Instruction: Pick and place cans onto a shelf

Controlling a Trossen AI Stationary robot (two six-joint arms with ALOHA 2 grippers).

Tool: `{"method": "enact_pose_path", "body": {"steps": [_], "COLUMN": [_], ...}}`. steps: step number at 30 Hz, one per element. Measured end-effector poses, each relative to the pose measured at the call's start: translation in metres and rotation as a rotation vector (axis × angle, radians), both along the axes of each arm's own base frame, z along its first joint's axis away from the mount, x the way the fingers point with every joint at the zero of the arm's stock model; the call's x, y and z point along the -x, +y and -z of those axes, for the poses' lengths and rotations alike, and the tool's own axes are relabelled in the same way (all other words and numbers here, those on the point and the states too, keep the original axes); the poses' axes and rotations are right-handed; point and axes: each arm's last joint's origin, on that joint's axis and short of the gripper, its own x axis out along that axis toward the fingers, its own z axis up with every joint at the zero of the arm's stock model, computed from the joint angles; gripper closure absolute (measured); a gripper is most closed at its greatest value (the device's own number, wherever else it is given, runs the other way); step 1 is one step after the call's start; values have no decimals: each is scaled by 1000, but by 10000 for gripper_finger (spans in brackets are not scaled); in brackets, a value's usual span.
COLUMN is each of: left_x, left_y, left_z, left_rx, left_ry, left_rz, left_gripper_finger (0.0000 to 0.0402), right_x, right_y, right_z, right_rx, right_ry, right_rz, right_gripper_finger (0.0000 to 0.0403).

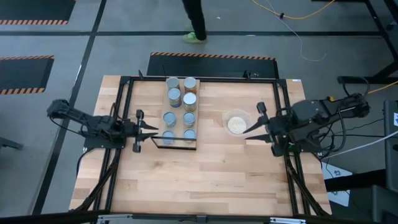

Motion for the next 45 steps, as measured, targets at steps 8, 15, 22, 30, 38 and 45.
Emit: {"method": "enact_pose_path", "body": {"steps": [8, 15, 22, 30, 38, 45], "left_x": [0, -1, -1, 0, 1, 1], "left_y": [11, 27, 42, 50, 51, 51], "left_z": [7, 6, 10, 23, 29, 30], "left_rx": [-45, -86, -67, 57, 129, 143], "left_ry": [-64, -62, -26, 99, 156, 168], "left_rz": [-46, -157, -189, -110, -38, -38], "left_gripper_finger": [324, 324, 324, 324, 324, 324], "right_x": [29, 46, 64, 83, 99, 109], "right_y": [-13, -25, -33, -38, -42, -44], "right_z": [21, 39, 70, 107, 131, 148], "right_rx": [-59, -92, -149, -186, -230, -250], "right_ry": [-147, -167, -162, -229, -281, -295], "right_rz": [19, 67, 101, 100, 96, 79], "right_gripper_finger": [304, 304, 304, 304, 304, 304]}}
